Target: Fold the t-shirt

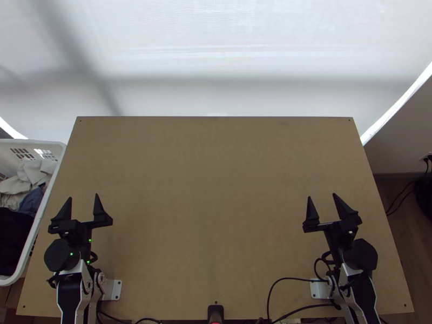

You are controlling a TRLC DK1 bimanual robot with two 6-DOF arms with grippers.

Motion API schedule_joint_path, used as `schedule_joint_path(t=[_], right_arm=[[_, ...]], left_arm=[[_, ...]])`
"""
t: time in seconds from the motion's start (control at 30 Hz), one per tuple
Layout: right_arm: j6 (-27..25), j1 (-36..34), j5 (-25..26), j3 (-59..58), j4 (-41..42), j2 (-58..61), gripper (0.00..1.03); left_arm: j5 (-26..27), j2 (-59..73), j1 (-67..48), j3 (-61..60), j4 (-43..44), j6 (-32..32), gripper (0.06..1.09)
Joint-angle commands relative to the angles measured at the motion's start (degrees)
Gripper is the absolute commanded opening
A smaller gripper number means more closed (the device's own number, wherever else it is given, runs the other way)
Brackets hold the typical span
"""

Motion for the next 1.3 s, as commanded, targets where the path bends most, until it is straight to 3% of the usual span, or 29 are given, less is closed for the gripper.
schedule_joint_path(t=[0.0,1.03,1.27], right_arm=[[0.94,-0.33,0.55,-0.34,-1.11,-0.27,0.98],[0.94,-0.24,0.55,-0.34,-1.11,-0.36,0.98],[0.94,-0.24,0.55,-0.34,-1.11,-0.36,0.98]], left_arm=[[0.40,-0.36,0.29,-2.39,-0.78,-0.41,1.05],[1.63,-0.36,0.11,-2.30,-1.13,-0.50,1.05],[1.63,-0.36,9.60,-2.39,-1.04,3.37,1.05]])
